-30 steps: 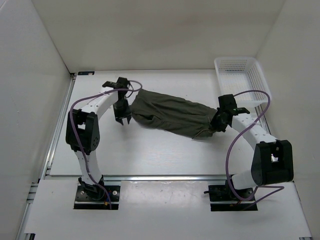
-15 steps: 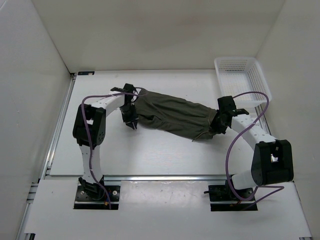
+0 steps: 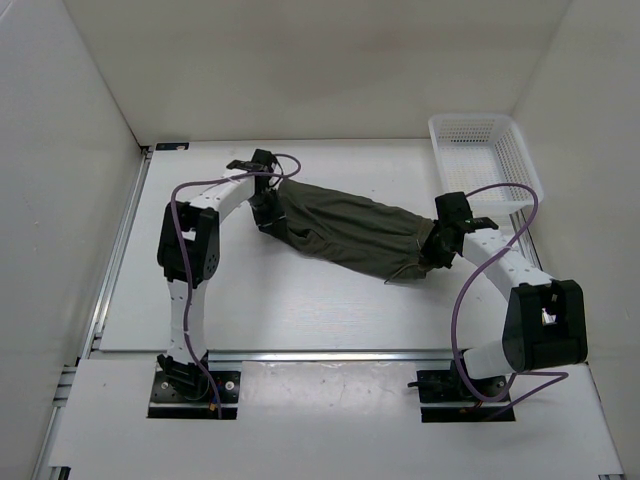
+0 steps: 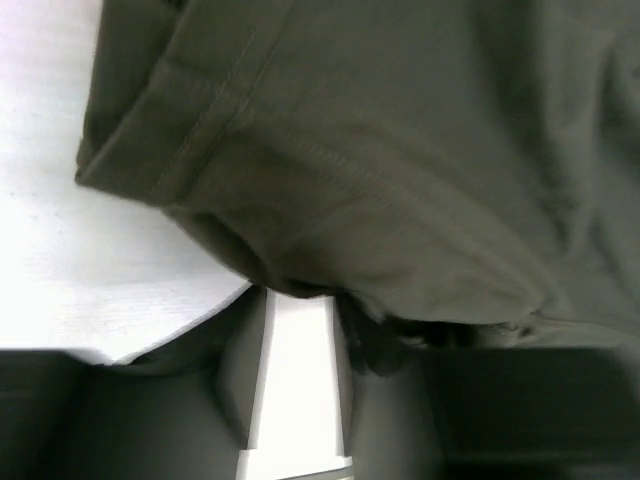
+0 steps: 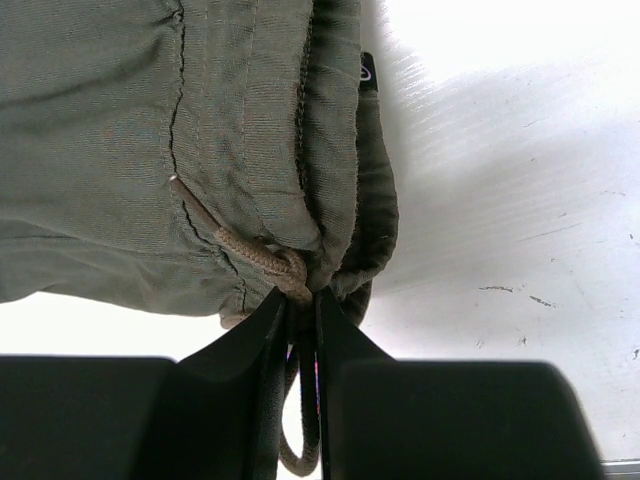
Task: Fold and stack the shorts
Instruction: Fold the shorts
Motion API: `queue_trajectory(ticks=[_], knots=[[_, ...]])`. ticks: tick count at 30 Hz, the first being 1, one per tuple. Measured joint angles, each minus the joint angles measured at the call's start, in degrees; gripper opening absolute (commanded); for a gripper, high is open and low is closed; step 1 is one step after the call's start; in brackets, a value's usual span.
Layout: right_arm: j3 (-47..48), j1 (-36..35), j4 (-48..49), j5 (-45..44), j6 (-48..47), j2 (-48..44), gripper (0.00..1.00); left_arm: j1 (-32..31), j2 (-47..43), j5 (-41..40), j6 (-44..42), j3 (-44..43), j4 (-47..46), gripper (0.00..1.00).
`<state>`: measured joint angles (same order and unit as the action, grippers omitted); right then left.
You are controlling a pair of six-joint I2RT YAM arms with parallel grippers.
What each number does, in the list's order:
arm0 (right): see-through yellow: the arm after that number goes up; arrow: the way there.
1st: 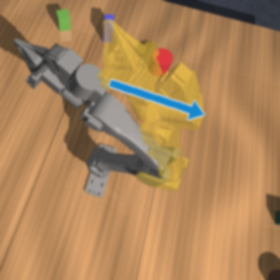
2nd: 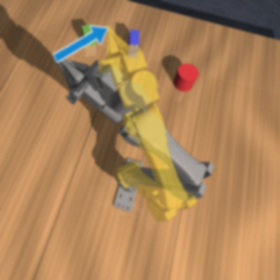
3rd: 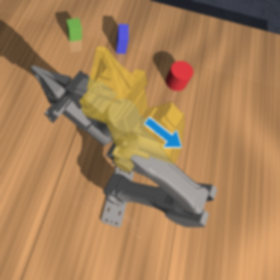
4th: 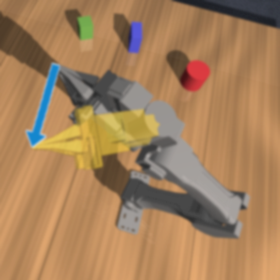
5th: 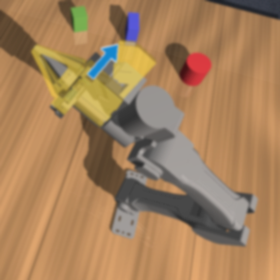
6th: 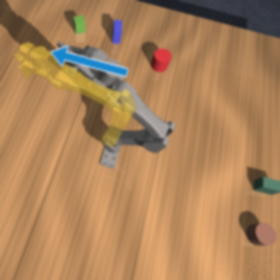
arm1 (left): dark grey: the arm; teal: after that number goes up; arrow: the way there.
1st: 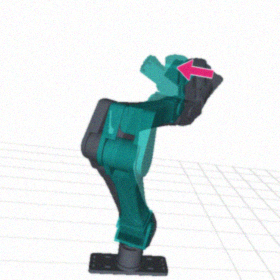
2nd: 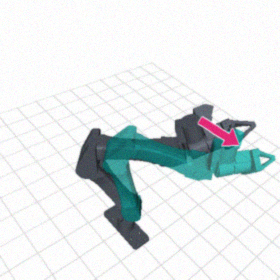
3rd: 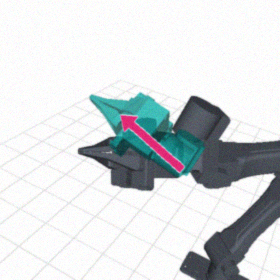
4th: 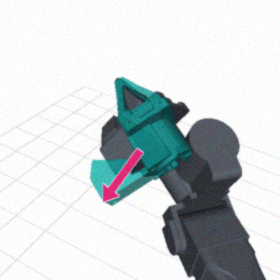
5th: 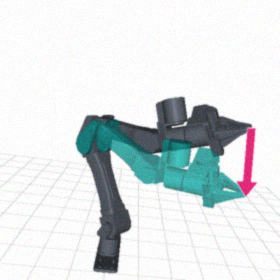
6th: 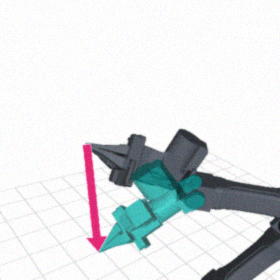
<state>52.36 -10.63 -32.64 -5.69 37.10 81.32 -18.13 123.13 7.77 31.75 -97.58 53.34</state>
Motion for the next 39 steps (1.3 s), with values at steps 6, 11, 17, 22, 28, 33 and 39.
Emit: queue_trajectory(ticks=[6,11,17,22,28,33,39], knots=[[0.0,0.0,-0.1,0.0,0.0,0.0,0.0,0.0,3.5,-1.5,0.8,-5.9,0.2,0.1],[0.0,0.0,-0.3,0.0,0.0,0.0,0.0,-0.4,4.4,-3.8,0.9,-8.7,2.2,0.1],[0.1,0.0,-0.4,0.0,0.0,0.0,0.0,-1.6,-0.6,-7.0,0.6,-11.5,7.0,0.1],[0.4,0.0,-0.5,0.0,0.0,0.0,0.0,-2.7,-6.1,-7.8,0.6,-13.9,8.9,0.16],[0.4,0.0,-0.5,-0.1,-0.1,0.0,0.0,-3.4,-10.5,-5.0,0.0,-1.2,5.4,0.61],[0.4,0.0,-0.5,-0.1,-0.1,-0.1,0.0,-4.5,-8.8,-2.2,-0.3,4.7,3.8,0.59],[0.4,0.0,-0.5,-0.1,-0.2,-0.1,0.0,-5.9,-4.1,-2.3,-0.6,3.0,0.3,0.4]])
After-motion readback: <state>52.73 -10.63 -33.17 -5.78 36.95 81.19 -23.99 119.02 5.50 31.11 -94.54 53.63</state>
